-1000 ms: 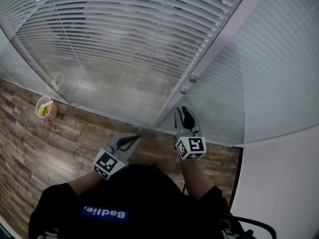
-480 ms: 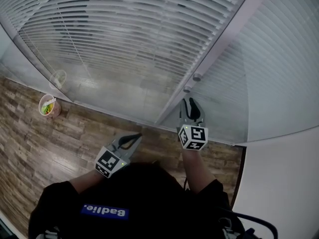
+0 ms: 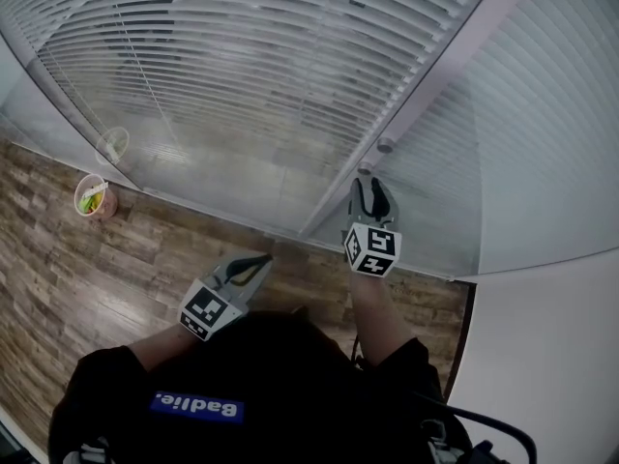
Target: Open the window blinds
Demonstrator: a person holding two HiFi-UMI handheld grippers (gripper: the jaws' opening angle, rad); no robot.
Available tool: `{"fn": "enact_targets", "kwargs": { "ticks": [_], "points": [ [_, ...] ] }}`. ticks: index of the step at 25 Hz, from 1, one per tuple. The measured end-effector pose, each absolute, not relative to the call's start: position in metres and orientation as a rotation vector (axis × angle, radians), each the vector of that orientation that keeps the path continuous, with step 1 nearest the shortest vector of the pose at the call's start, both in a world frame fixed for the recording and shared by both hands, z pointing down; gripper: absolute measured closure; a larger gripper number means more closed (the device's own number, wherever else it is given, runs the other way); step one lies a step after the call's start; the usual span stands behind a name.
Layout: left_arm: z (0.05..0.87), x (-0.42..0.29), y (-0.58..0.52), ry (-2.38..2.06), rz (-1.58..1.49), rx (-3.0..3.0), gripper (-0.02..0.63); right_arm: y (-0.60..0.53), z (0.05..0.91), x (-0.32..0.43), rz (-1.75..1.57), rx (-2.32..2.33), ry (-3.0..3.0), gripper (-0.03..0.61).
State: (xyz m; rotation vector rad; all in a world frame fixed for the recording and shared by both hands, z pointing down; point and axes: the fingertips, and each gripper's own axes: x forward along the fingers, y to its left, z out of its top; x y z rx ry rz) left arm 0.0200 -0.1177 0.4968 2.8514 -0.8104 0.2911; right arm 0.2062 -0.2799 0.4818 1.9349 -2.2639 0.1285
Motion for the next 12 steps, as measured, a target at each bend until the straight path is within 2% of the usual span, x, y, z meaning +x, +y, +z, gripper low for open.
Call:
{"fn": "enact_targets", "kwargs": {
  "ticks": [12],
  "points": [
    [0.502, 0.011, -0.117, -0.825, 0.301, 2.844, 0.614, -0.293, 0.481, 0.209, 0.102, 2.009, -2.139, 0.440]
  ]
}}
